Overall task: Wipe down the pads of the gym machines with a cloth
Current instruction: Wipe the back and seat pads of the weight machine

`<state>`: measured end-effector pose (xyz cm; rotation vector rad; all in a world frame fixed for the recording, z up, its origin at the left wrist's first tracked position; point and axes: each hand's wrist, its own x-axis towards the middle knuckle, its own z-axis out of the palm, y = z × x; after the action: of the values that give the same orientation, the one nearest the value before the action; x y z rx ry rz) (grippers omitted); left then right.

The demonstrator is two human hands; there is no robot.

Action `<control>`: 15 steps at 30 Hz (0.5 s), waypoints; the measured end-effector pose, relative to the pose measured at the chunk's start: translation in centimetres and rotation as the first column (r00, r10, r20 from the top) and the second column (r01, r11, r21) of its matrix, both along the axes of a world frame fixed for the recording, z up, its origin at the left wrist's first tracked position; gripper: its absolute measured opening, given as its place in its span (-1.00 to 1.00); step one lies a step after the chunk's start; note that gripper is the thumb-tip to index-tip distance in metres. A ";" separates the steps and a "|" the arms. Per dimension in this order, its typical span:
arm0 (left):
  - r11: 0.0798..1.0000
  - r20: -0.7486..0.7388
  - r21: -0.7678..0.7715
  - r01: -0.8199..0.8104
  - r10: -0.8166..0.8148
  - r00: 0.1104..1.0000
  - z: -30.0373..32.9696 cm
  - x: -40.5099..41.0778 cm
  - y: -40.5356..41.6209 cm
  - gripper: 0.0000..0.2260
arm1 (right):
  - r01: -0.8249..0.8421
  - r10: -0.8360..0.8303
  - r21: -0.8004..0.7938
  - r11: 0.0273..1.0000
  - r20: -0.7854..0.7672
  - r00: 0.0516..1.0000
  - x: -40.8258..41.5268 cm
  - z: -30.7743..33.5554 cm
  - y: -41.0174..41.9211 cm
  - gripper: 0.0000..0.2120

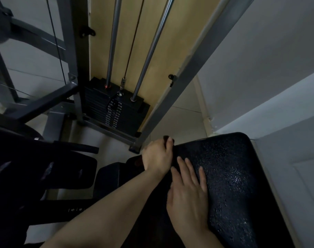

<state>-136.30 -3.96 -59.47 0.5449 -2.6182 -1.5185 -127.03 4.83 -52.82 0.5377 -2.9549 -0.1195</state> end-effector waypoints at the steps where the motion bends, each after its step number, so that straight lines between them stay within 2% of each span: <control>1: 1.000 -0.014 -0.002 0.015 -0.015 1.000 0.5 -0.1 0.2 -0.60 | -0.002 0.002 -0.091 0.996 -0.005 1.000 0.0 0.2 0.2 -0.41; 4: 0.999 -0.021 0.002 0.048 -0.048 0.999 1.9 -0.4 0.8 -0.64 | 0.001 -0.012 -0.389 0.921 -0.025 1.000 -0.1 1.2 0.8 -0.46; 6: 0.998 -0.035 0.006 0.061 -0.060 0.998 2.9 -0.5 1.2 -0.63 | -0.018 -0.013 -0.460 0.888 -0.066 0.998 -0.2 1.8 0.9 -0.50; 12: 0.994 -0.160 -0.011 0.111 -0.111 0.981 6.2 -1.2 3.8 -0.62 | -0.025 -0.062 -0.522 0.852 -0.149 0.987 -1.8 4.5 1.6 -0.53; 15: 0.992 -0.249 -0.047 0.116 -0.124 0.961 6.8 -1.8 5.5 -0.67 | -0.043 -0.058 -0.421 0.906 -0.225 0.973 -3.9 7.1 2.8 -0.57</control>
<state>-138.09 1.55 -52.62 0.1780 -2.5133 -1.4641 -130.88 7.59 -45.72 0.4146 -2.6346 0.4239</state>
